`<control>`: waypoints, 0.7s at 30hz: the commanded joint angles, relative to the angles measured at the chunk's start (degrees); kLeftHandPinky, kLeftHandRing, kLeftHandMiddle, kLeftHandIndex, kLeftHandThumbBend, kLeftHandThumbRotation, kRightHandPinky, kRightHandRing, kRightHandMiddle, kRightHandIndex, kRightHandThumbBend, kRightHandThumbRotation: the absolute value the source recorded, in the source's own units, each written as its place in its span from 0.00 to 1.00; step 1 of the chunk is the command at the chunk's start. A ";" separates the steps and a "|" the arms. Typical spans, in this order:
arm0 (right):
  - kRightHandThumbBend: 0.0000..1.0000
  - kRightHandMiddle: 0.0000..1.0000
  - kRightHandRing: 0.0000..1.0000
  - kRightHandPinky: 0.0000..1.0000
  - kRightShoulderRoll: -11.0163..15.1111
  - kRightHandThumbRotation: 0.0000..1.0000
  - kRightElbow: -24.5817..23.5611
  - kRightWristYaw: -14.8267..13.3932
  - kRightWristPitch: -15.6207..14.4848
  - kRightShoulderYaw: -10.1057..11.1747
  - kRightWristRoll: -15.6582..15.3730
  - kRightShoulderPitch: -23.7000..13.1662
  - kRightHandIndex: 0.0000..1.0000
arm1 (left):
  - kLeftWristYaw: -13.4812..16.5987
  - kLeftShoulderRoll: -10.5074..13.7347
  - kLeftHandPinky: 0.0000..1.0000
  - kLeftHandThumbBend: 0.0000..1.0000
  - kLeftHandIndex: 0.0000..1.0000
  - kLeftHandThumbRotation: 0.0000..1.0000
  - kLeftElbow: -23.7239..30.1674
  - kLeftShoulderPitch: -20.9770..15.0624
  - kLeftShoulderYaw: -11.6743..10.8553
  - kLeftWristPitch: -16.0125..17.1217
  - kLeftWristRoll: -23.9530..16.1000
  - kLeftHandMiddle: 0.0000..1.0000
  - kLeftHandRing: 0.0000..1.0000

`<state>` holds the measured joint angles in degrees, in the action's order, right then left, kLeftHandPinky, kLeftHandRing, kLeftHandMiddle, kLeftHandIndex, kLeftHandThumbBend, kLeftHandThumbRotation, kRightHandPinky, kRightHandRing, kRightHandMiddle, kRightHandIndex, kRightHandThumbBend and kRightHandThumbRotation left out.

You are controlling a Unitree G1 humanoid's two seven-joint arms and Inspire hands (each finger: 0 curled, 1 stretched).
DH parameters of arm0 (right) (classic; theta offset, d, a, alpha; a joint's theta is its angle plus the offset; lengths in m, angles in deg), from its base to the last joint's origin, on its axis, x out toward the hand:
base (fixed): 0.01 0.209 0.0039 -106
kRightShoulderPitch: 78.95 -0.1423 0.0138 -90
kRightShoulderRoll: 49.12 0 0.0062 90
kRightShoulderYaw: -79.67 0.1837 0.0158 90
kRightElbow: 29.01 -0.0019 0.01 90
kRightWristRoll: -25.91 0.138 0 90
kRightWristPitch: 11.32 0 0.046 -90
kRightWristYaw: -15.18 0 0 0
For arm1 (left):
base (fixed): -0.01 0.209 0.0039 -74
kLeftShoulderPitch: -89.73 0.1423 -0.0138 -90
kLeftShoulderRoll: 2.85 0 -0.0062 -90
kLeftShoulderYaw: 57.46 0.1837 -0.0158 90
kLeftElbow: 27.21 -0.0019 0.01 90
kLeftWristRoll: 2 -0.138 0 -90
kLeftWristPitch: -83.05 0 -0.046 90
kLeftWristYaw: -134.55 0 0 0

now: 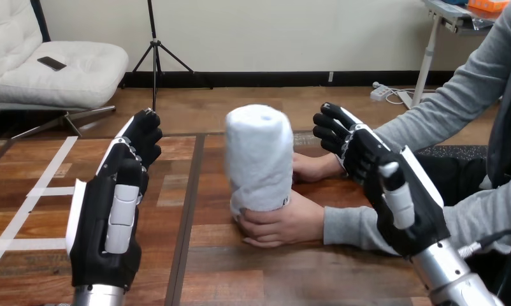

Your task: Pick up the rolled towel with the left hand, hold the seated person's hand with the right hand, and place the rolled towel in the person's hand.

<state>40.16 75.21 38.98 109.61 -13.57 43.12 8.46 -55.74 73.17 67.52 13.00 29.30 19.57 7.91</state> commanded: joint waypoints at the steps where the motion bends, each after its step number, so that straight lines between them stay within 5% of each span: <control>1: 1.00 0.90 0.91 0.96 -1.50 1.00 -6.56 -0.31 -1.49 1.66 1.88 0.59 0.90 | -0.72 0.59 0.90 0.83 0.87 0.89 3.67 -1.79 0.49 0.11 0.40 0.90 0.91; 21: 1.00 0.90 0.90 0.94 -4.89 1.00 -15.91 0.85 -6.14 1.49 5.28 6.09 0.89 | -0.68 0.02 0.82 0.84 0.84 0.90 4.43 -1.78 0.46 2.36 -1.11 0.87 0.87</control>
<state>36.20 63.14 39.16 103.88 -13.11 46.60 15.84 -56.73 73.15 69.04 13.11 29.60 20.14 7.33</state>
